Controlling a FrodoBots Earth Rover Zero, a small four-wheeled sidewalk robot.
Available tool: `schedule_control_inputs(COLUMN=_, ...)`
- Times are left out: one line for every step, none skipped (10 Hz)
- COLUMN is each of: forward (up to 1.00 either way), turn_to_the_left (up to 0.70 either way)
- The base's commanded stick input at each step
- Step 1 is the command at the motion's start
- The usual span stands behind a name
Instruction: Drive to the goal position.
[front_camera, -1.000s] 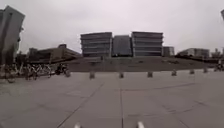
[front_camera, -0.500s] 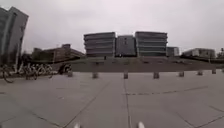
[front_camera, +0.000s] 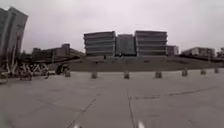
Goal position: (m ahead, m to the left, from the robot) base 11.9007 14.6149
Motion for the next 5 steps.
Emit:
schedule_control_inputs(forward=0.70, turn_to_the_left=0.03)
schedule_control_inputs(forward=0.70, turn_to_the_left=0.10)
schedule_control_inputs(forward=0.70, turn_to_the_left=0.14)
schedule_control_inputs(forward=0.70, turn_to_the_left=0.14)
schedule_control_inputs(forward=0.70, turn_to_the_left=0.14)
